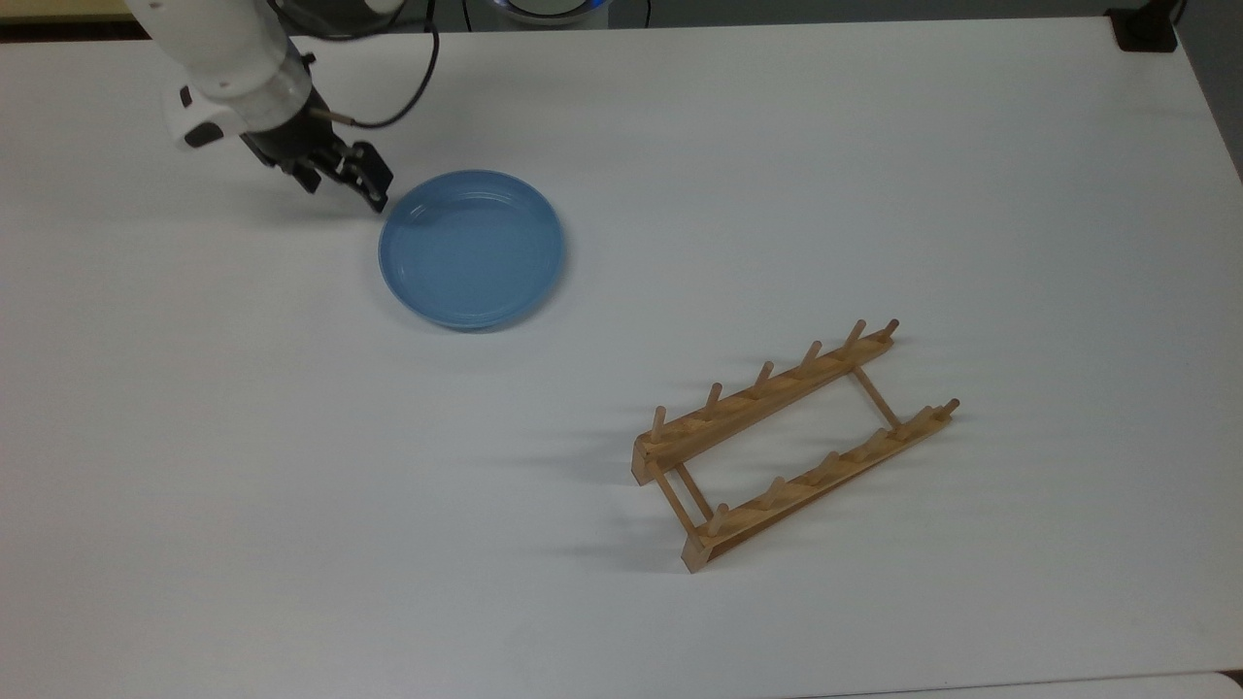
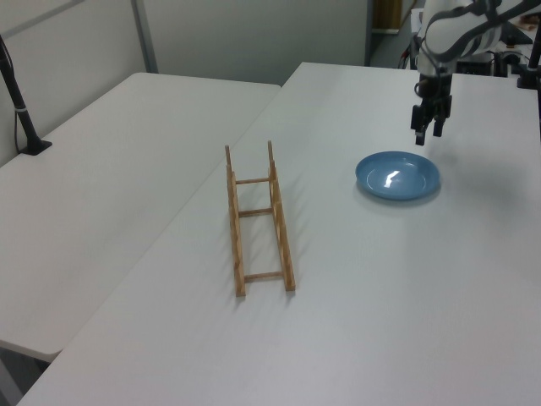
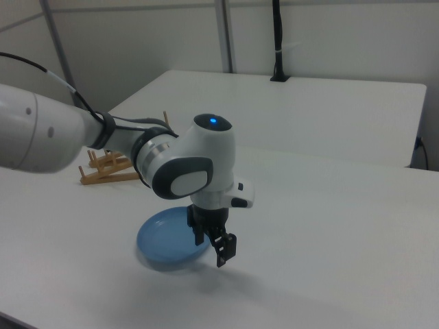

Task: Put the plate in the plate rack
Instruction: 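Move the gripper down to the rim of the blue plate, then close the gripper on the plate rim and tilt it up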

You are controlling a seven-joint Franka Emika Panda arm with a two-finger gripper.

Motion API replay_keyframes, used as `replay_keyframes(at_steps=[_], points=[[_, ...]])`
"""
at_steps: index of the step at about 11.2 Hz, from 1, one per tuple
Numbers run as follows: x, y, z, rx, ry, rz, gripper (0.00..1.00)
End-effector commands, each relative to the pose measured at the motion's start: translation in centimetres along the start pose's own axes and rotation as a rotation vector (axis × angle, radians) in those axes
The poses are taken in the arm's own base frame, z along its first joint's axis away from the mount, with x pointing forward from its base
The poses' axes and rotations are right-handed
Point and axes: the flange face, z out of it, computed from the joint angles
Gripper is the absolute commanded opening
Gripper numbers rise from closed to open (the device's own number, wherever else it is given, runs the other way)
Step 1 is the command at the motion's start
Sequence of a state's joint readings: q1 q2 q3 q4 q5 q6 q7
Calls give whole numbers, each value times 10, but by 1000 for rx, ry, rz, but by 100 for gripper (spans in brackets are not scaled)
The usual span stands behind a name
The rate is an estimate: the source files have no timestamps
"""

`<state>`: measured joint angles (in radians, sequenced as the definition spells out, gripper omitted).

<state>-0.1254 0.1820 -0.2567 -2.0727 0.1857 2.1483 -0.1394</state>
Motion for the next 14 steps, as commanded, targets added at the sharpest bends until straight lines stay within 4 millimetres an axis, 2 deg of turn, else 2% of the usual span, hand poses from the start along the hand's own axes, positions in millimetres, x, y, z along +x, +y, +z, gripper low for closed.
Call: replay_keyframes(at_steps=[1,2,3,5,7,8,9,13,14], points=[[11,-24,17,0,41,32,83],[11,-26,17,0,47,30,81],[11,-29,17,2,48,27,76],[11,-34,18,1,47,15,59],[11,-38,19,2,46,8,14],[11,-39,18,3,47,6,3],[12,-40,17,3,48,4,0],[15,-42,9,4,58,-13,0],[19,-42,-4,6,76,-16,0]])
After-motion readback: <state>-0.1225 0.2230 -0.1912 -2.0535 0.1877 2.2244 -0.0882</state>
